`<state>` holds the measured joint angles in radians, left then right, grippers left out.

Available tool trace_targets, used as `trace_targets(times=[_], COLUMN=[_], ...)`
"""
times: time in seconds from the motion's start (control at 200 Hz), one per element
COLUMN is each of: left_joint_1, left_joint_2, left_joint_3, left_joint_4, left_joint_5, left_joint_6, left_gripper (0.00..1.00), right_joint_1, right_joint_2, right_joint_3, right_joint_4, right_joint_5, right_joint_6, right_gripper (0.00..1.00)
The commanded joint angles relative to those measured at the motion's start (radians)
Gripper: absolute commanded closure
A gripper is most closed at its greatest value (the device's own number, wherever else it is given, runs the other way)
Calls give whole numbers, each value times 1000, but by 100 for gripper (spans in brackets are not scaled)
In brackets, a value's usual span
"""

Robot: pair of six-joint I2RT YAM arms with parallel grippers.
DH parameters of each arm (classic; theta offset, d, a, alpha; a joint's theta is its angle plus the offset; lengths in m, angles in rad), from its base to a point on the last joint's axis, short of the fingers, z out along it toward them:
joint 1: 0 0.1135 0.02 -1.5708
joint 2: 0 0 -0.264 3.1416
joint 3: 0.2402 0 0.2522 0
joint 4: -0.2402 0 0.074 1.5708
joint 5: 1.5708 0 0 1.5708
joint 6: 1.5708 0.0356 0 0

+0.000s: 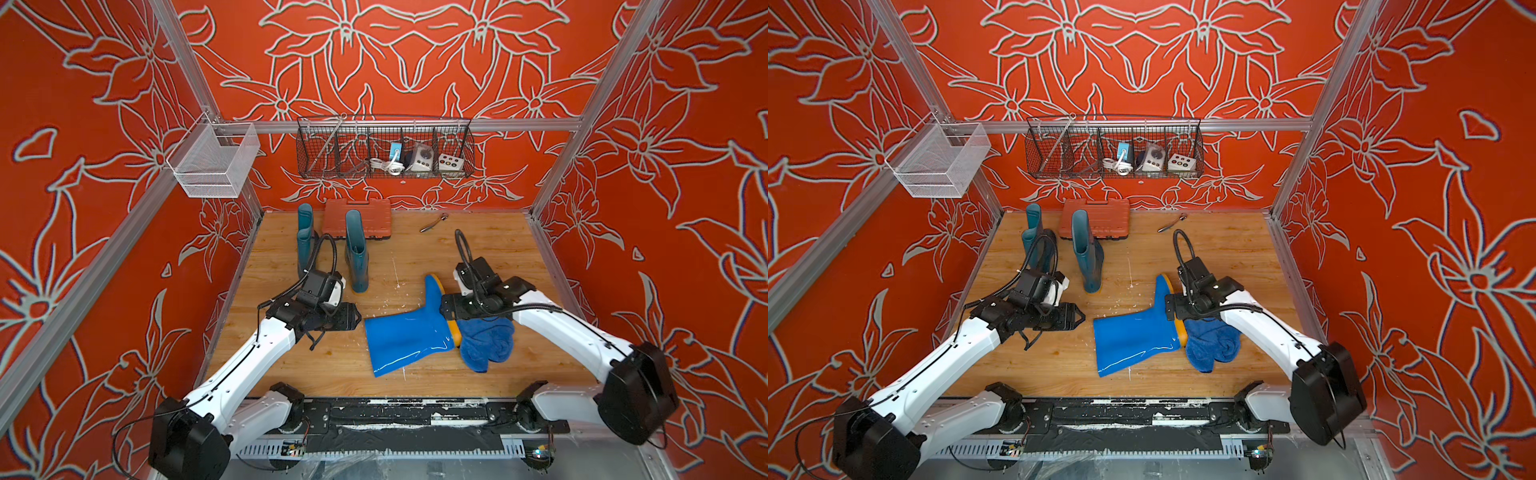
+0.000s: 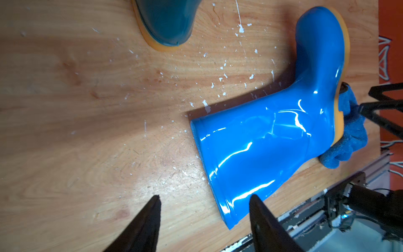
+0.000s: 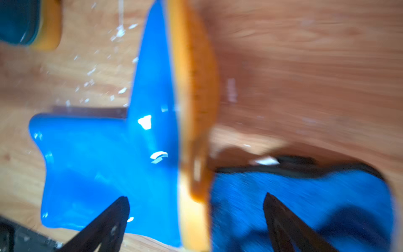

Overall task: Wipe the rubber boots with a cloth
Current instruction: Move the rubber boot to the center of the board, then pick up the cleaning item at the center of the board.

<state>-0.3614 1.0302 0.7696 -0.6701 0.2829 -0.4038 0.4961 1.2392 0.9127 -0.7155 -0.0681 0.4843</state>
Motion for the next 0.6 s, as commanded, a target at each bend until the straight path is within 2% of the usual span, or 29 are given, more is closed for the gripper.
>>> trace_targets(times=[0.0, 0.165, 0.295, 0.39, 0.415, 0.425, 0.43, 0.435, 0.44, 0.46, 0.495, 0.565, 0.59], left_joint_1=[7, 7, 7, 7, 7, 8, 7, 7, 7, 7, 7, 6, 6], left_joint_2=[-24, -32, -33, -50, -70, -71, -71, -72, -73, -76, -78, -83, -85], left_joint_3=[-43, -111, -171, -251, -277, -286, -291, -296, -301, -317, -339, -376, -388], left_joint_4=[62, 123, 141, 225, 257, 270, 276, 282, 288, 308, 335, 372, 393], left_joint_5=[95, 158, 168, 215, 228, 233, 236, 237, 240, 247, 254, 241, 239], left_joint_6=[-66, -118, -167, -238, -260, -272, -278, -282, -287, -302, -319, -335, -341], left_gripper=[37, 37, 37, 37, 37, 37, 37, 37, 37, 37, 37, 37, 37], right_joint_1=[-90, -169, -179, -179, -180, -177, -177, -179, -179, -180, -188, -213, -225], right_joint_2=[-71, -145, 4, 131, 161, 173, 173, 178, 178, 186, 193, 175, 155], right_joint_3=[-87, -239, -265, -274, -268, -255, -255, -251, -251, -243, -235, -223, -218], right_joint_4=[-177, -99, -29, 44, 48, 42, 42, 44, 44, 46, 49, 41, 33], right_joint_5=[96, 87, 16, -45, -49, -45, -45, -50, -50, -52, -54, -72, -76], right_joint_6=[53, 118, 101, 85, 73, 65, 65, 56, 56, 44, 29, 5, 1], right_gripper=[1, 1, 1, 2, 10, 23, 23, 33, 33, 48, 67, 95, 100])
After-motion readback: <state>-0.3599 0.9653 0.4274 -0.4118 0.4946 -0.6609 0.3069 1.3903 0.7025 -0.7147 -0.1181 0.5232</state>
